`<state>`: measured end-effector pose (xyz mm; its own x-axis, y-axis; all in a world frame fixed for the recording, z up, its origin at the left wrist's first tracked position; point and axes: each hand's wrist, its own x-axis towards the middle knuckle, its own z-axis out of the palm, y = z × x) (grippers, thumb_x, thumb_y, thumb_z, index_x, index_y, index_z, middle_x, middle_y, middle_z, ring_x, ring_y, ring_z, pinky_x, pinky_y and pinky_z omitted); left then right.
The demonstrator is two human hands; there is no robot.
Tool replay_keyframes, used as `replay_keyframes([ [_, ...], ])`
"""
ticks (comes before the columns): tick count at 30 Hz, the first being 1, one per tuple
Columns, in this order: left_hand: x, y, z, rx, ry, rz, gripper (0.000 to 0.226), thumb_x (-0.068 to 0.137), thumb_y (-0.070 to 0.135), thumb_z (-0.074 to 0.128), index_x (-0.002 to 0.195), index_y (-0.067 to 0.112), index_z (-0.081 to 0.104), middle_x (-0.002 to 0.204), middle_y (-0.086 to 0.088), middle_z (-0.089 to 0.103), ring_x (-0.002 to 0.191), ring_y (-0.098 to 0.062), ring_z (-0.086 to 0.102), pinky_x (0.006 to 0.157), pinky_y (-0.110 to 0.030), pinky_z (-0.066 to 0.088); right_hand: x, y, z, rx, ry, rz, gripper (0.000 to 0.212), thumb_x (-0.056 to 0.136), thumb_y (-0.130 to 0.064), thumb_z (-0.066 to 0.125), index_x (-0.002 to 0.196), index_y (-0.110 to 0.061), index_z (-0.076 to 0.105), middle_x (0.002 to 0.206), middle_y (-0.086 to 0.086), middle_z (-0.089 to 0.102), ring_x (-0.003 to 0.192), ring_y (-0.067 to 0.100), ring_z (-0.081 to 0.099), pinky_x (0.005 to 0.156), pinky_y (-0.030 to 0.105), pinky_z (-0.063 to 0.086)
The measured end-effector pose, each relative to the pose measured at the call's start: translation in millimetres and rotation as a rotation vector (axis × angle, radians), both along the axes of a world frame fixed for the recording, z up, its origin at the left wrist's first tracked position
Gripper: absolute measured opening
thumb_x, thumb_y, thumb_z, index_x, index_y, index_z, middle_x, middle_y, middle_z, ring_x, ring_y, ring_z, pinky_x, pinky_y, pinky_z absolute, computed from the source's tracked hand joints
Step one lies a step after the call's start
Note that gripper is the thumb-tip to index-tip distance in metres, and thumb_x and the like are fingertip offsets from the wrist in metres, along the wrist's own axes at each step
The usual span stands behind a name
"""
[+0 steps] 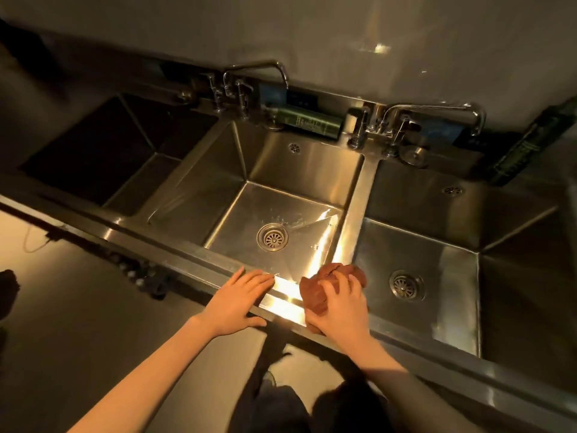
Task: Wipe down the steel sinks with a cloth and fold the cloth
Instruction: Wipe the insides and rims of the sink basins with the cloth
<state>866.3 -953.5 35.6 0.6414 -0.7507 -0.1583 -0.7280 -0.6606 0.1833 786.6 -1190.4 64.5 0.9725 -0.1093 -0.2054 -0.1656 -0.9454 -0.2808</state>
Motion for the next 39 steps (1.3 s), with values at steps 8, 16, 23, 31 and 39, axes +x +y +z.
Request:
replay_keyframes([
  [8,48,5,-2,-0.051,0.129,-0.108,0.104,0.069,0.089,0.026,0.141,0.015,0.039,0.137,-0.004,0.05,0.126,-0.022,0.047,0.114,-0.046,0.019,-25,1,-13,-0.061,-0.183,-0.117,0.048,0.069,-0.056,0.046,0.095,-0.023,0.067,0.097,0.0,0.064,0.09,0.025,0.06,0.071,0.039,0.049],
  [16,46,2,-2,-0.153,0.044,-0.114,0.11,0.065,0.091,0.009,0.128,0.013,0.053,0.12,-0.005,0.06,0.107,-0.025,0.057,0.1,-0.04,0.039,57,-13,-10,-0.147,-0.056,-0.225,0.045,0.087,-0.043,0.056,0.127,-0.022,0.05,0.132,0.008,0.042,0.116,0.031,0.036,0.089,0.042,0.037],
  [23,45,4,-3,-0.114,0.046,-0.116,0.104,0.067,0.091,0.022,0.128,0.013,0.052,0.12,-0.005,0.06,0.107,-0.024,0.057,0.099,-0.04,0.039,85,-34,-5,-0.062,-0.067,-0.211,0.045,0.083,-0.044,0.055,0.121,-0.019,0.054,0.125,0.007,0.045,0.114,0.029,0.039,0.09,0.043,0.04],
  [31,47,3,-12,-0.189,-0.058,-0.14,0.076,0.067,0.076,0.052,0.116,0.018,0.061,0.104,0.005,0.065,0.091,-0.014,0.063,0.087,-0.032,0.049,-49,-48,3,0.062,-0.115,0.274,0.051,0.057,-0.05,0.065,0.104,-0.034,0.053,0.107,-0.01,0.057,0.105,0.017,0.047,0.081,0.033,0.036],
  [39,66,22,-2,-0.114,0.172,-0.149,0.093,0.069,0.057,0.071,0.145,0.018,0.033,0.143,-0.001,0.044,0.131,-0.021,0.041,0.112,-0.035,0.024,-28,-40,-8,0.018,-0.025,0.358,0.06,0.056,-0.057,0.067,0.109,-0.03,0.059,0.116,-0.009,0.061,0.113,0.015,0.048,0.09,0.029,0.033],
])
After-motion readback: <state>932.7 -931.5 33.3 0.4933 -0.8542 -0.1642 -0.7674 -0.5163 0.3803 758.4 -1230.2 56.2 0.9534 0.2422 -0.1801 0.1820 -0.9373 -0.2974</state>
